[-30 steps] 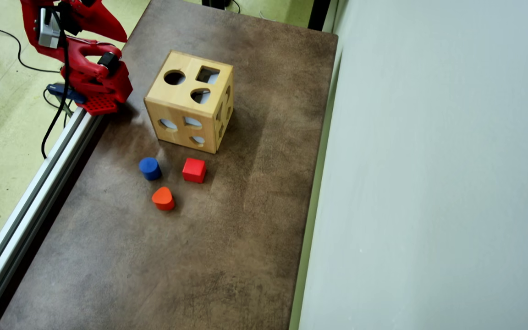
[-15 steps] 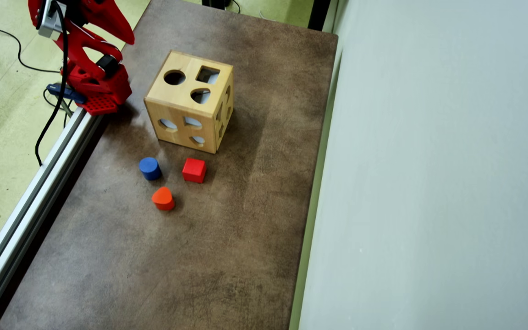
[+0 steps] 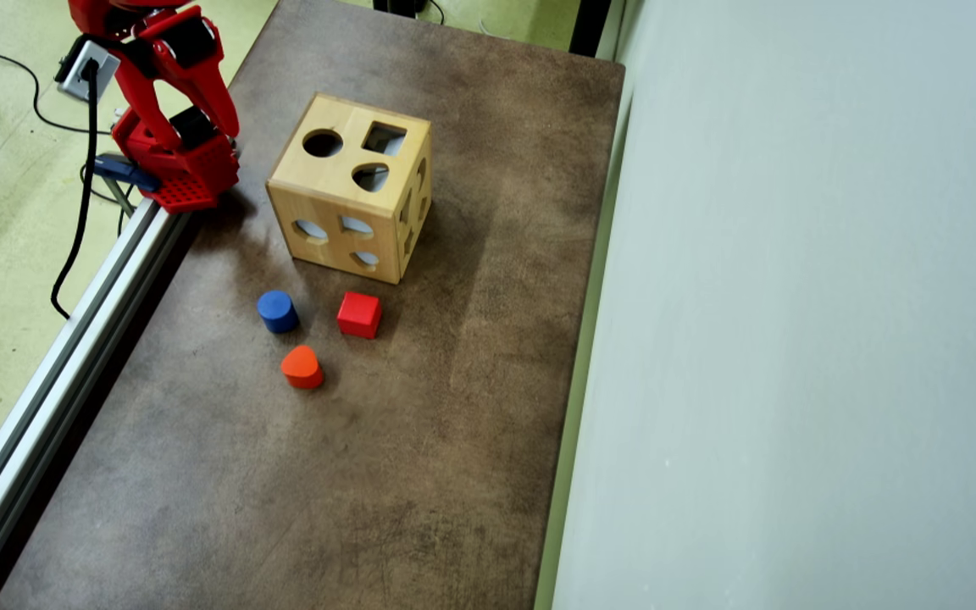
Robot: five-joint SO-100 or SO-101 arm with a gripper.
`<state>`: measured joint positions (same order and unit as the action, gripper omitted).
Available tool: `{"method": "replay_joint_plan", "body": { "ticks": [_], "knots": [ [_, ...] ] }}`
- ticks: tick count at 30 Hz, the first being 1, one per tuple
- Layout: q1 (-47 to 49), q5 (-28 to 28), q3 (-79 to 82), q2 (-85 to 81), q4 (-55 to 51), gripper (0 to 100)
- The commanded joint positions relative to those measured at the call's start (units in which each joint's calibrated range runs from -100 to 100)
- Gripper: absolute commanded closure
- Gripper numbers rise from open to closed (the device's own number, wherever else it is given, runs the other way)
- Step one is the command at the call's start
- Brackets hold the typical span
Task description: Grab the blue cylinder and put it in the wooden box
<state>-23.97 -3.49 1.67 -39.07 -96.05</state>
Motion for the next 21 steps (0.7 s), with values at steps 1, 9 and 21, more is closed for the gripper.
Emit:
{"method": "replay_joint_plan", "body": {
  "ticks": [1,9,21],
  "knots": [
    [-0.3,-5.3,3.3,4.0,-0.1,97],
    [-0.3,-11.4,19.2,5.2,1.6,97],
    [-7.8,-16.5,29.3,5.9,14.4,97]
  ]
}}
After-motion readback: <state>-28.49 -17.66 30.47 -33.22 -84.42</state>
